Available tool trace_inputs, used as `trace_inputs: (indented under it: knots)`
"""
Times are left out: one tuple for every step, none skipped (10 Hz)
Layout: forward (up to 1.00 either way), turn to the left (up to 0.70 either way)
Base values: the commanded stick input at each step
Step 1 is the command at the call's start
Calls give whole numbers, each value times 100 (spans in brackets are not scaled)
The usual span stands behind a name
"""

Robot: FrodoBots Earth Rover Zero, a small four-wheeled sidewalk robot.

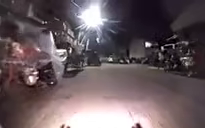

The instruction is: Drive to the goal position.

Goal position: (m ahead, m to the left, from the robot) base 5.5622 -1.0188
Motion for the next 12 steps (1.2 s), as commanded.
trace_inputs:
  knots:
    - [85,0]
    - [85,0]
    - [85,0]
    - [85,0]
    - [85,0]
    - [85,0]
    - [85,0]
    - [85,0]
    - [85,0]
    - [85,0]
    - [85,0]
    - [85,-17]
